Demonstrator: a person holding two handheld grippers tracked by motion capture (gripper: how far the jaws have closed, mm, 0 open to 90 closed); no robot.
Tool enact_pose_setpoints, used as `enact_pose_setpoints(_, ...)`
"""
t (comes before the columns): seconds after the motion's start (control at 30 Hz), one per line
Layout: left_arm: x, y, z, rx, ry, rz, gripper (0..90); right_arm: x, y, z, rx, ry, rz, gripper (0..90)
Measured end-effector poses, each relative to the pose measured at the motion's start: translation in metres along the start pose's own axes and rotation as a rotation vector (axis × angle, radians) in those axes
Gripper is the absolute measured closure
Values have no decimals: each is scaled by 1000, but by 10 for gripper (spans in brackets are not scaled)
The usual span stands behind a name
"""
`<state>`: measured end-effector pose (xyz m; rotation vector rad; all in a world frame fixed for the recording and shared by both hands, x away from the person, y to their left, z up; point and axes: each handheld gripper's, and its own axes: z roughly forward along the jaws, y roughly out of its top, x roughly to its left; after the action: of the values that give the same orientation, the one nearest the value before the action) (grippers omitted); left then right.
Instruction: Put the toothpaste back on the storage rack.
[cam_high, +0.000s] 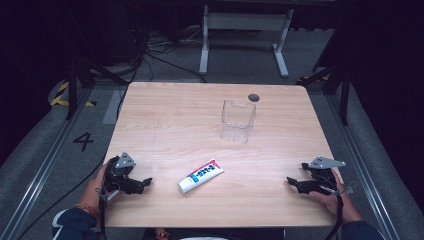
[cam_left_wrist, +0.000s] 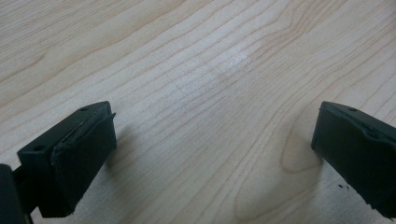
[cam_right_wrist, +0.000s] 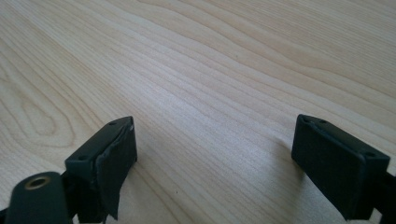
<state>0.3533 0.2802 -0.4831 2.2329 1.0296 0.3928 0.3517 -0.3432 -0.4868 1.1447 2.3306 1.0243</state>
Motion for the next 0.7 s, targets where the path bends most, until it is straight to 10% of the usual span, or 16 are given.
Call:
enact_pose_setpoints(0.6, 0, 3, 1, 23, 19, -32, 5, 0, 0, 1, -2, 1, -3, 140)
enact_pose_setpoints(0.7, 0, 8, -2, 64, 25, 15, 6, 0, 0, 0, -2, -1, -2, 141)
